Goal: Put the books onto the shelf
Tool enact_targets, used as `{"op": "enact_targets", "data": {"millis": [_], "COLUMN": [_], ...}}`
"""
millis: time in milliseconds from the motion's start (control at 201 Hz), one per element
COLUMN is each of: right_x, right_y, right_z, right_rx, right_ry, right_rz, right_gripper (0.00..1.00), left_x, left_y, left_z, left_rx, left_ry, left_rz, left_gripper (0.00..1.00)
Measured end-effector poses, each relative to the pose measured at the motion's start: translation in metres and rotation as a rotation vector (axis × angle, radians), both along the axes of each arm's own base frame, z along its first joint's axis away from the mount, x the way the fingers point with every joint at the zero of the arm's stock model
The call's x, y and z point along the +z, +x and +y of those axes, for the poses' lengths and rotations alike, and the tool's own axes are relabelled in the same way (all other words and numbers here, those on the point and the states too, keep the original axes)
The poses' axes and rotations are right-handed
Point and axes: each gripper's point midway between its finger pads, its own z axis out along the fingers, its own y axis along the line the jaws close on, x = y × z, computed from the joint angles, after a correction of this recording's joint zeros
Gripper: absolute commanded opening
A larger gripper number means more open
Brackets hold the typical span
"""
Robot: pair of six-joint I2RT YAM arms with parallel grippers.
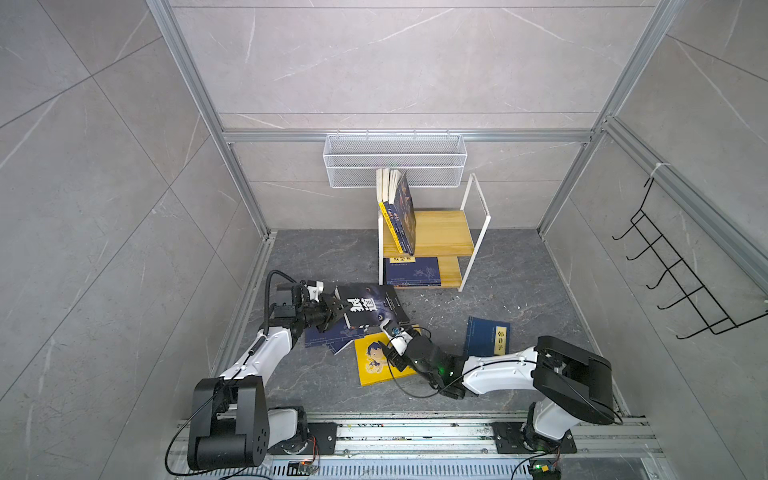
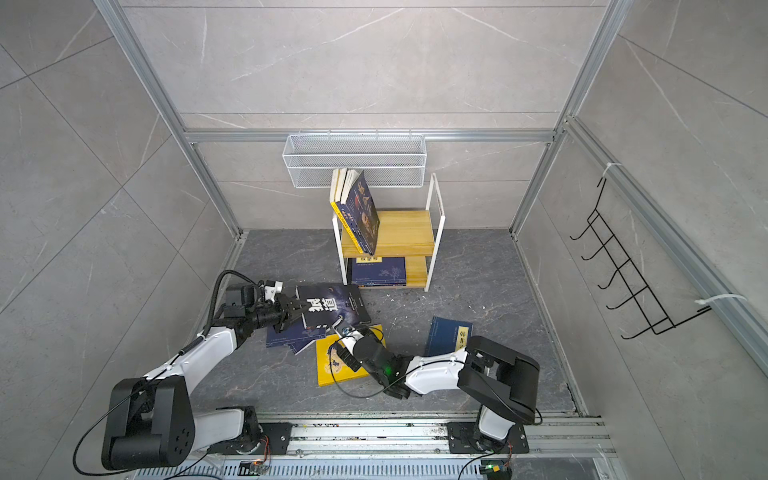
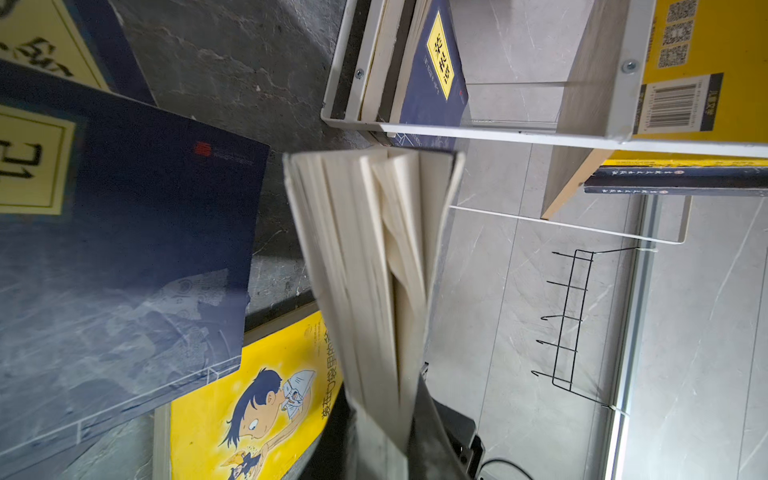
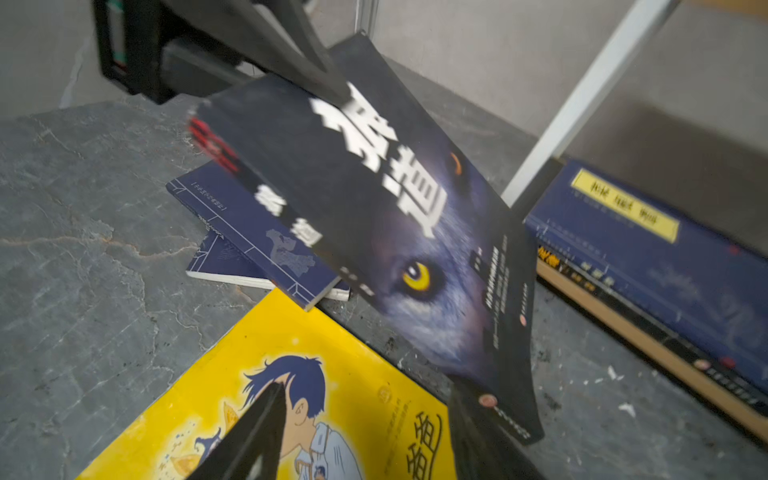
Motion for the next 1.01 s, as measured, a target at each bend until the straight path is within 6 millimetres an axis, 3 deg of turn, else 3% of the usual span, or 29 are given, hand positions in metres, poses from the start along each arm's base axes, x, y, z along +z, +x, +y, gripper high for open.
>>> {"op": "enact_targets", "data": {"millis": [433, 523, 568, 617, 697, 847, 1011], "right_x": [0.015, 0.012, 0.011, 0.009, 0.004, 0.006, 0.012], "right_y": [0.036, 0.041, 0.043, 0.044, 0.041, 0.036, 0.03], "right_z": [0.013, 0.019, 0.022, 0.024, 0.028, 0.026, 0.009], "right_rx": [-0.174, -0.182, -0.18, -0.179, -0.137, -0.128, -0.121], "right_ry": [-0.203, -0.242, -0.258, -0.277, -0.331, -0.339, -0.335], "right_rz": [-0.288, -0.323, -0.333, -0.345, -0.372, -0.385, -0.394], "right_gripper": [0.62, 0.51, 0.42, 0.25, 0.0, 0.0, 0.0], "left_x": [0.008, 0.008, 0.008, 0.009, 0.013, 0.03, 0.053], "left_y": [-0.009, -0.01, -0.011, -0.011, -0.01, -0.009, -0.001], "left_z": [-0.007, -0.009, -0.009, -0.009, -0.009, -0.009, 0.014], "left_rx": [-0.046, -0.054, -0.058, -0.06, -0.066, -0.096, -0.063], "left_ry": [-0.018, -0.017, -0.015, -0.013, -0.008, 0.023, 0.089], "left_rz": [0.018, 0.013, 0.013, 0.009, -0.014, -0.087, -0.2], "left_gripper": [0.0, 0.0, 0.0, 0.0, 0.24, 0.51, 0.68]}}
